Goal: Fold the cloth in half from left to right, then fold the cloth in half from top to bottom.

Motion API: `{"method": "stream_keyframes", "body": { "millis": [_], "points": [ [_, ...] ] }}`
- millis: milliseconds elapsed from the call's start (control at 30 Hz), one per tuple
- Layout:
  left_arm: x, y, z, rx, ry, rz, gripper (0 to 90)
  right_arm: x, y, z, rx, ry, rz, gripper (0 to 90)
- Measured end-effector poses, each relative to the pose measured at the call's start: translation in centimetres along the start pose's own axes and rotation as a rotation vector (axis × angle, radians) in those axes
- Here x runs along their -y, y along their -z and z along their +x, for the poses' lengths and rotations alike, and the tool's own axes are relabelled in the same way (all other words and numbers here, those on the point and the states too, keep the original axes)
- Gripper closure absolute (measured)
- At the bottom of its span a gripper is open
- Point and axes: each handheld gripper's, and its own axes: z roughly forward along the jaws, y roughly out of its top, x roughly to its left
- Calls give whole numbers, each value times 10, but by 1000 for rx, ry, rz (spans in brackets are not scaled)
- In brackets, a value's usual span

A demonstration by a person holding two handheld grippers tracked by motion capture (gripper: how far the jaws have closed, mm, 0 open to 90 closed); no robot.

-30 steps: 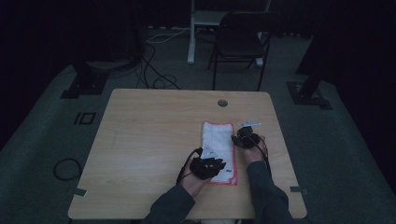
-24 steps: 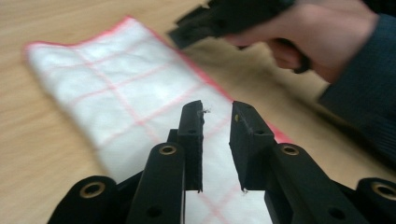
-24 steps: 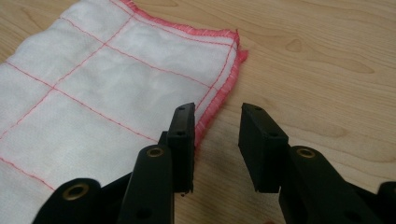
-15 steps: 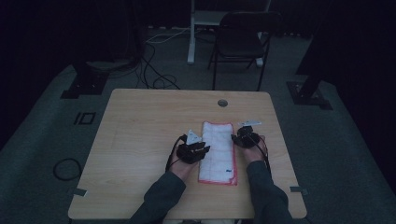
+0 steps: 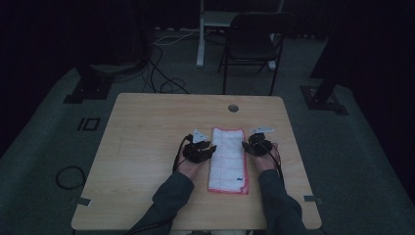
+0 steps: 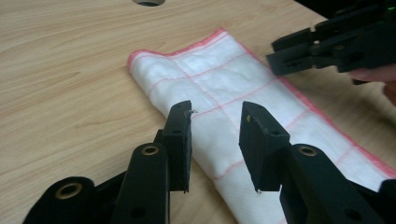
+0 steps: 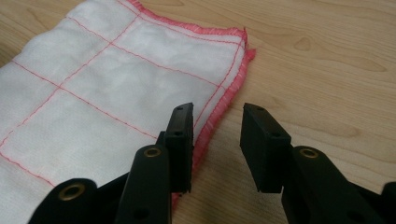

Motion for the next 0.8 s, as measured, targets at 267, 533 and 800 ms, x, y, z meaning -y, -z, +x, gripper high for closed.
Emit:
{"method": "stream_keyframes", "body": {
  "millis": [267,533,800],
  "points": [
    [-5,-12,12,-22,22,2,628,-1,1,-1,1,-8,-11,642],
    [-7,-24,18,-29,66,2,612,0,1,-1,-4,-15,-11,634],
    [-12,-40,21,-63,98,35,588,0,-3,1,-10,-26,-16,625]
  ]
}}
